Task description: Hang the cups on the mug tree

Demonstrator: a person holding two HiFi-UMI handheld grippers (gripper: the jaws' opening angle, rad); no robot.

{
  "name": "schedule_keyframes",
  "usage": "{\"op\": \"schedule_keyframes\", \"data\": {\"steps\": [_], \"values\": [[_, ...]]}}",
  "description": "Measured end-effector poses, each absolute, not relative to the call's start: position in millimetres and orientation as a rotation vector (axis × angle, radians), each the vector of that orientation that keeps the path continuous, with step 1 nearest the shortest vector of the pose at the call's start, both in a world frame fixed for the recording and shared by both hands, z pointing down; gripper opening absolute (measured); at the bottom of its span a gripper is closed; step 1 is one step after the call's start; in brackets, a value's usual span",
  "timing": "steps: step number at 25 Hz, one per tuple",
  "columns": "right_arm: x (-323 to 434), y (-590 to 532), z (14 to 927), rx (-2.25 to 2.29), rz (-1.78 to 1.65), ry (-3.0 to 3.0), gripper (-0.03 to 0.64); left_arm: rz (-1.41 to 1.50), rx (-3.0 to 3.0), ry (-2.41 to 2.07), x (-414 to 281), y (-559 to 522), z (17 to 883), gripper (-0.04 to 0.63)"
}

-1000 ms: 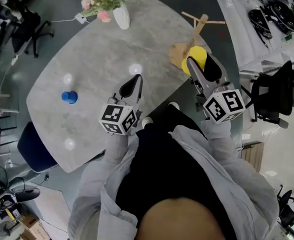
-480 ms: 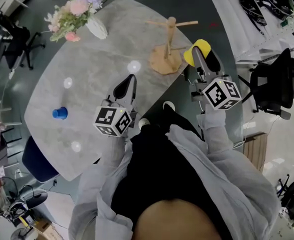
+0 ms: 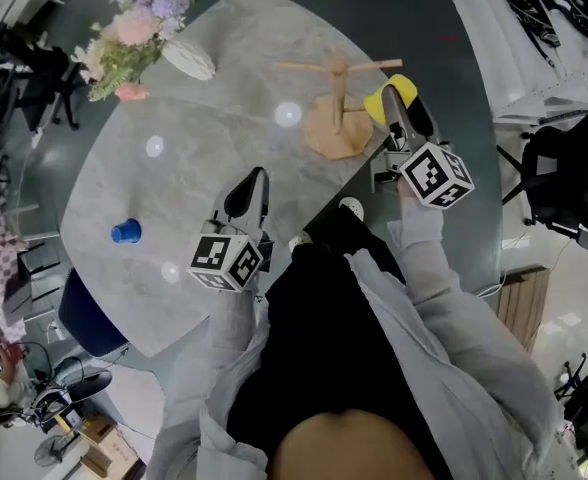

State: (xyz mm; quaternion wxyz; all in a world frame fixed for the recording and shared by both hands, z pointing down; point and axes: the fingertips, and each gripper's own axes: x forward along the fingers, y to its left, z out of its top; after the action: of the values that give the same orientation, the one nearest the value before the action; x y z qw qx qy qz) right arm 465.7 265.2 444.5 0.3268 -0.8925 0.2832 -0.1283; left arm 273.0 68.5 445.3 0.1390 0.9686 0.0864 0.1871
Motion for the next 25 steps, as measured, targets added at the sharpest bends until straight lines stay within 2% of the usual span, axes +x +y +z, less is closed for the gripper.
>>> {"op": "schedule_keyframes", "data": {"steps": [25], "values": [[432,237,516,-2.095,-0.476,0.724,0.253,0.741,2.721,0.361,281,85,509,0.003]]}}
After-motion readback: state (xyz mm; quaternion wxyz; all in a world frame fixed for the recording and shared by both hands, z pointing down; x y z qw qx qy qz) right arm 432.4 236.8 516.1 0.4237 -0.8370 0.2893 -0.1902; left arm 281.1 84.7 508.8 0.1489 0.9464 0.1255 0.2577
